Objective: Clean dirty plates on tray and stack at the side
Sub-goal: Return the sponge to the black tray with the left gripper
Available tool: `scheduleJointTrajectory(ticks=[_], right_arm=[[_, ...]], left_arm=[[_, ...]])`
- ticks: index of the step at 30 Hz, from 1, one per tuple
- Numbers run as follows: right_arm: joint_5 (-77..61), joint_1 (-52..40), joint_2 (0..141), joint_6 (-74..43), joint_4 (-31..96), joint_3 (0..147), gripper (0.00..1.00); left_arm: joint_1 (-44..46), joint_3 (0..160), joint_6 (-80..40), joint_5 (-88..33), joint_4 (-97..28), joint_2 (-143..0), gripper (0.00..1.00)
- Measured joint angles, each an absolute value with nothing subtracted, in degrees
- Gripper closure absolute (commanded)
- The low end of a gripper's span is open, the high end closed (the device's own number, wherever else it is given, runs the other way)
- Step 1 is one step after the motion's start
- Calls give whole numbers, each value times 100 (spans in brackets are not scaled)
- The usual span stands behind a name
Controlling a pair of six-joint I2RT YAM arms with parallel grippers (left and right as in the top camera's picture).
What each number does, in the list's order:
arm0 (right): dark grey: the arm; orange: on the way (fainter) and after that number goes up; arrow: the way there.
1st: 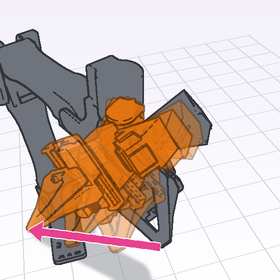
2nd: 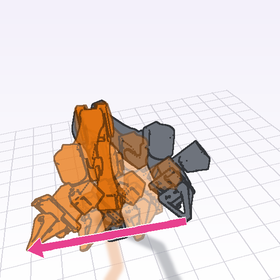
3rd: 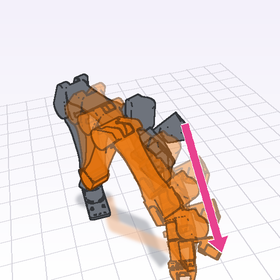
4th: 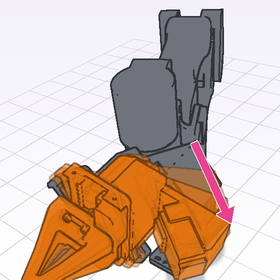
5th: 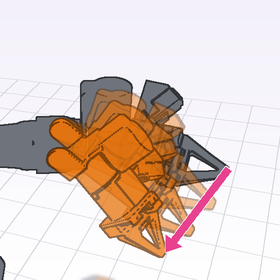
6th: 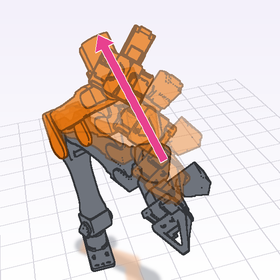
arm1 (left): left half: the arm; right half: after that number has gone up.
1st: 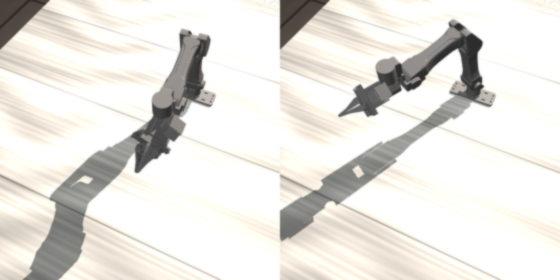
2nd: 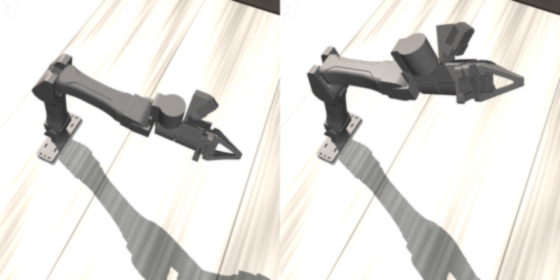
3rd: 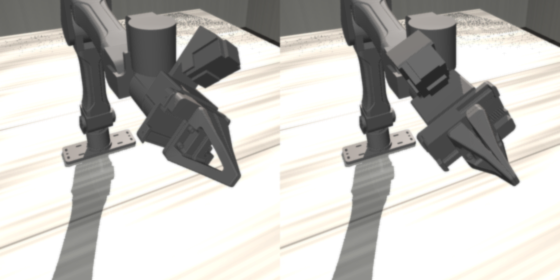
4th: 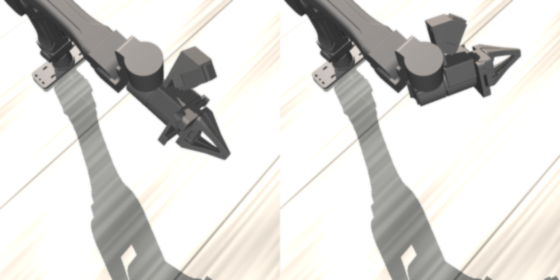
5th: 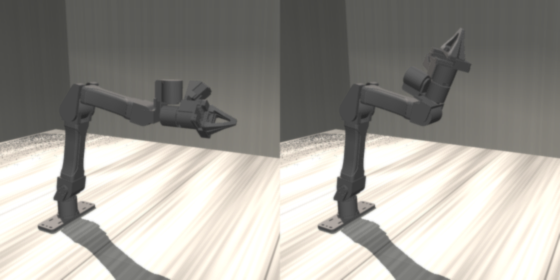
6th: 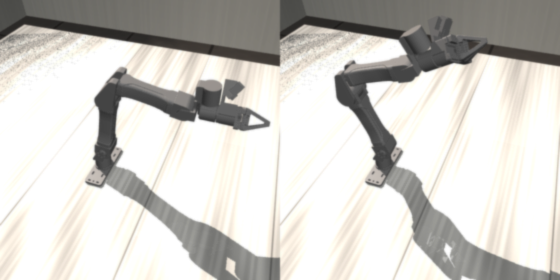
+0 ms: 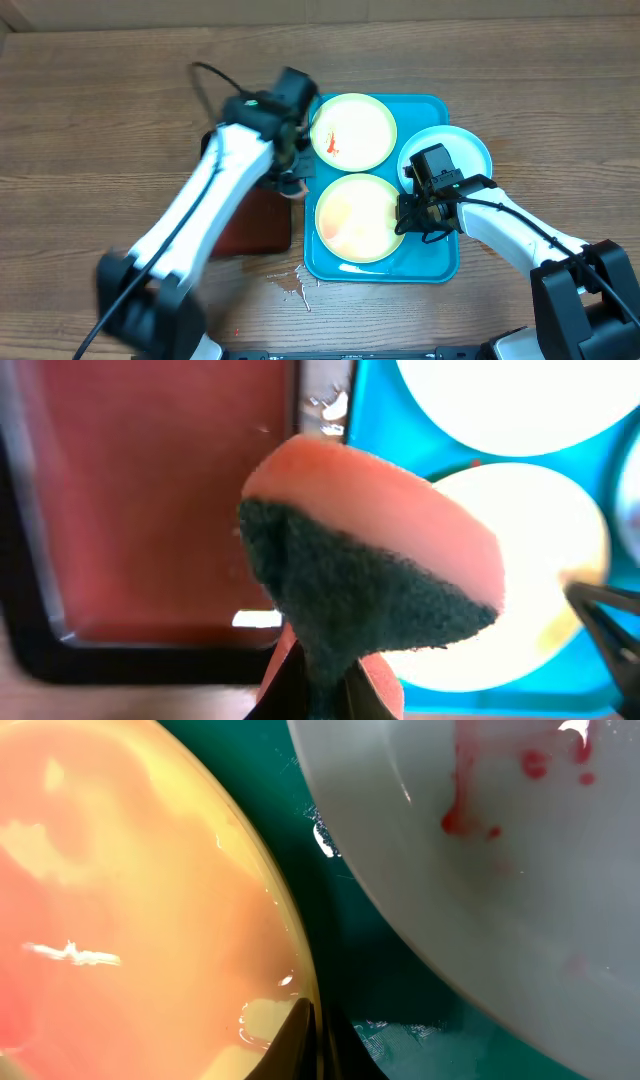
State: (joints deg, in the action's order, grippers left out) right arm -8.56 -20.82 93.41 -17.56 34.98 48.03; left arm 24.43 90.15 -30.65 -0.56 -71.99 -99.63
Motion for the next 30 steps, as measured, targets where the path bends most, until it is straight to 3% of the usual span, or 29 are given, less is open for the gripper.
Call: scheduleJointTrajectory(ticks=[6,16,21,26,27,29,30], right_arm=[[-888,-2071,9341,-1752,3481,4803,94],[-906,-2071,9341,-1826,3492,4801,96],[-921,-2071,9336,-1949,3839,4858,96],[-714,-2073,9295,-1957,4825,5277,96],[-628,-2091,9284,-1925,5083,5463,96],[-414,-2147,9284,-1809,5507,5933,96],[-292,-2217,9282,-1712,5710,6233,96]], left_arm=[[1938,8952,-2956,183,-7332,-9382,96],[1509,6650,-2950,255,-5575,-9841,95],[1186,6386,-2923,176,-5570,-9900,48],[823,6604,-2731,-97,-6027,-9782,29],[742,6700,-2689,-132,-6143,-9708,24],[569,6952,-2613,-198,-6368,-9511,0],[449,7146,-2488,-231,-6482,-9347,0]])
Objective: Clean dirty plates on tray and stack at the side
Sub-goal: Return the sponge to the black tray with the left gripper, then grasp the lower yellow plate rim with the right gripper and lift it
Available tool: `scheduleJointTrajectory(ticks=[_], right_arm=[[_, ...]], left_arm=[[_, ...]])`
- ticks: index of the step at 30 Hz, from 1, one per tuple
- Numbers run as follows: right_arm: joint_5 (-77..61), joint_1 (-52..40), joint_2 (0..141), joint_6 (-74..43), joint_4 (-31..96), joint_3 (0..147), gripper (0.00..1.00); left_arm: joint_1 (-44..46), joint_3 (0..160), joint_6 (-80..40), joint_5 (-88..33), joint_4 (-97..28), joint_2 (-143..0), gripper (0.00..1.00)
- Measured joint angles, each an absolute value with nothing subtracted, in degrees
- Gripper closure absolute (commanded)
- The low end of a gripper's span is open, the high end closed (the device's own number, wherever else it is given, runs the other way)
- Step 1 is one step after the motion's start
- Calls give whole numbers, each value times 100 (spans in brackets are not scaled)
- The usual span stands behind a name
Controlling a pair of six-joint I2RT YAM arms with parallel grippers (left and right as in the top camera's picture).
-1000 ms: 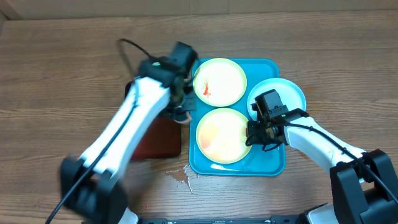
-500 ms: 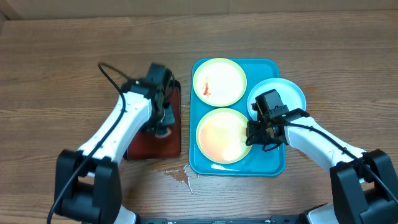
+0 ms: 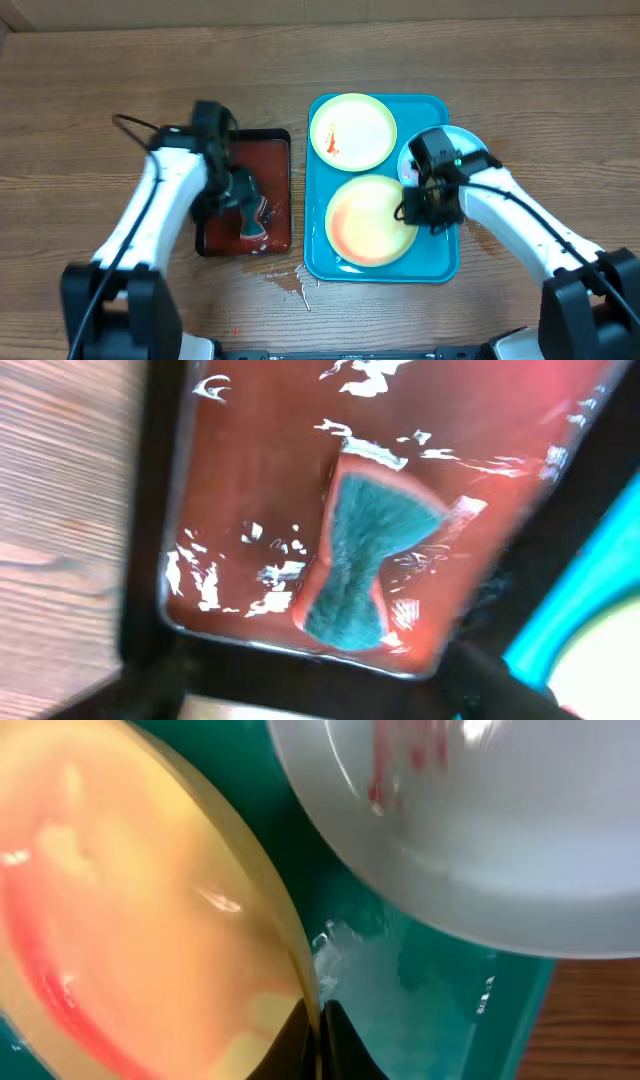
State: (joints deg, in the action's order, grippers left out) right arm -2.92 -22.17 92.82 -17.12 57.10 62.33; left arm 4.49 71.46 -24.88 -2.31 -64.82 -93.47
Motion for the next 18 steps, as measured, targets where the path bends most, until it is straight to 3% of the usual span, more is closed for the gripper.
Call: scheduleJointTrajectory(ticks=[6,18], right_arm=[[408,-2902,9255,-1347,6034,7686,96],[1260,-4595,9360,-1199,3889,8075,96]], left_arm=[[-150,8145,-2333,-550,-6945,-8549,0],[-755,9078,-2204,-1273,-7443,-7599,0]])
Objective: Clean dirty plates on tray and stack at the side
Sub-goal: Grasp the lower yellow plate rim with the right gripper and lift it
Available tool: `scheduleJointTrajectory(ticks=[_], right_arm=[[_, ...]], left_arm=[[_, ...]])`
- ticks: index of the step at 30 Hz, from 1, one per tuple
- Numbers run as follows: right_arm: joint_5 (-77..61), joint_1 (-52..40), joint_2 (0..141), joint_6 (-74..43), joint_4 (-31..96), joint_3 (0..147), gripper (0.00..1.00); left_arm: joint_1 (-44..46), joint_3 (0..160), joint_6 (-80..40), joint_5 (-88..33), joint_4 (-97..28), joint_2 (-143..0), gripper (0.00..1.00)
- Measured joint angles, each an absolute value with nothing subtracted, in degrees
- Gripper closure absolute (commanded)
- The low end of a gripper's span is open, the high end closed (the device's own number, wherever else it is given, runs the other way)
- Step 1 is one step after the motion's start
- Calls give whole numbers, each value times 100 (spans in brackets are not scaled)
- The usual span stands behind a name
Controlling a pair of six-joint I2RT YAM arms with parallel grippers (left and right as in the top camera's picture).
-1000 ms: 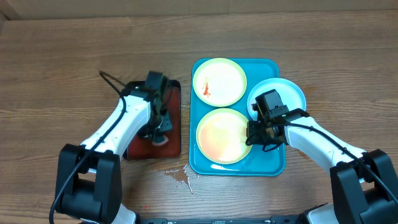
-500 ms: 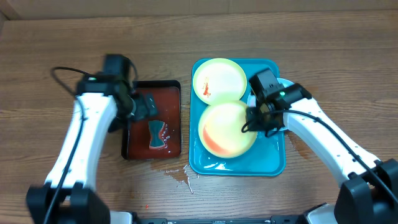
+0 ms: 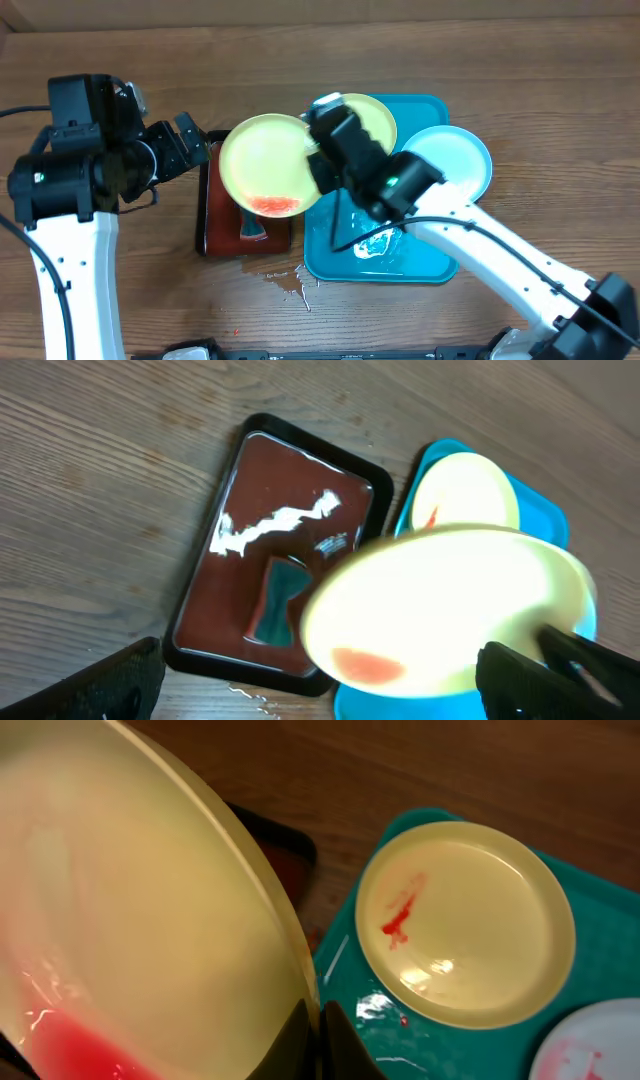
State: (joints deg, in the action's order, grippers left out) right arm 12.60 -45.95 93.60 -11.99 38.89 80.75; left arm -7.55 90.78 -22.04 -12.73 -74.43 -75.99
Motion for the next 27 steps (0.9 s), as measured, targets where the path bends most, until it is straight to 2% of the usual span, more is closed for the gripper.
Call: scheduleJointTrajectory(ticks=[8,20,27], right_arm=[[2571,-5188,10200,-1264,3492,8082,96],[4923,-6206,10206,-1302,3395,8090,96],[5426,-6449,10195,-1304,3479,8090,96]], left_arm=[[-755,9080,-2185,-1247,-7634,-7537,0],[-755,9080,-2182,-1068,-7653,-7540,0],[-755,9080,-2182,-1066,-7651,-7540,0]])
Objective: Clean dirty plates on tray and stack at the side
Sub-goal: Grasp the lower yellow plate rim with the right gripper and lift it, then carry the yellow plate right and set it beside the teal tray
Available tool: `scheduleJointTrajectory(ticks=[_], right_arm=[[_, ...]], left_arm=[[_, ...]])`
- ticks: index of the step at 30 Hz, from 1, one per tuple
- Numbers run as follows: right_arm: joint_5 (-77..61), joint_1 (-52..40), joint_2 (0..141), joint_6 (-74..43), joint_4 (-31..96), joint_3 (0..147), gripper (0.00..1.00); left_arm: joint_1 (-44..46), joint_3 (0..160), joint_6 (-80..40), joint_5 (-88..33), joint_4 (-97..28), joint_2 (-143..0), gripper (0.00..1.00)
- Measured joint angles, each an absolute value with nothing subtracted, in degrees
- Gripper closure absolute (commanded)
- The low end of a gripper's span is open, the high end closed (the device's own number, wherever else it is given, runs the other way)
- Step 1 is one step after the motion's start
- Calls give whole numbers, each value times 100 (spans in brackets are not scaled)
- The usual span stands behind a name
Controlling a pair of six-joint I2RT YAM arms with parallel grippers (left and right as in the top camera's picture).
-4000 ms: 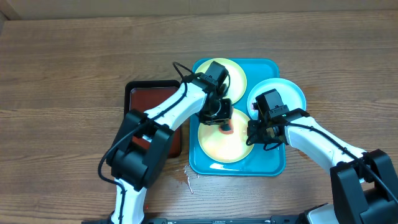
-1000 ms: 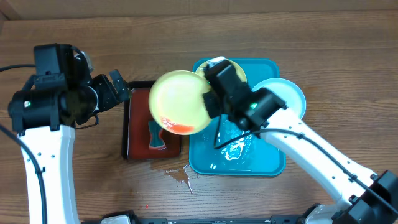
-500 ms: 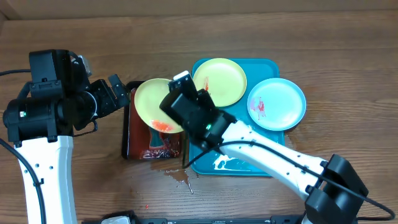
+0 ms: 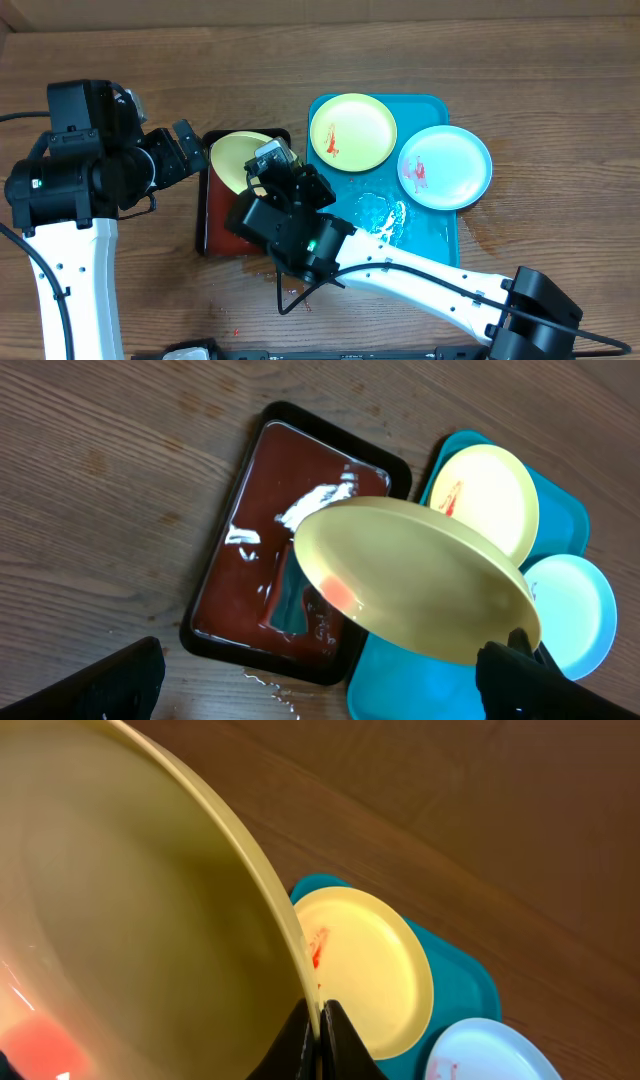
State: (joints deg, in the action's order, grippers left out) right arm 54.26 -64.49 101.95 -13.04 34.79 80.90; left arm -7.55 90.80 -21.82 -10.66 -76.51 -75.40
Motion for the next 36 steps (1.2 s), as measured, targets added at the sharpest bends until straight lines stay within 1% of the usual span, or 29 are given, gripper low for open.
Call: scheduleJointTrajectory(ticks=[6,13,17,36], right_arm=[[5629,-6665,10151,-1299,3590,8090,96],[6796,-6984,10149,-1297,3516,8090,96],[7199,-7061,10141,-1293,3516,8090,96],[7443,-7072,10141,-1282,3516,8090,96]], left_arm=[[-755,9080,-2182,-1048,-7653,-7540,0],[-755,9080,-2182,-1048,-7653,-7540,0],[-755,9080,-2182,-1048,-7653,-7540,0],[-755,9080,-2182,-1048,-7653,-7540,0]])
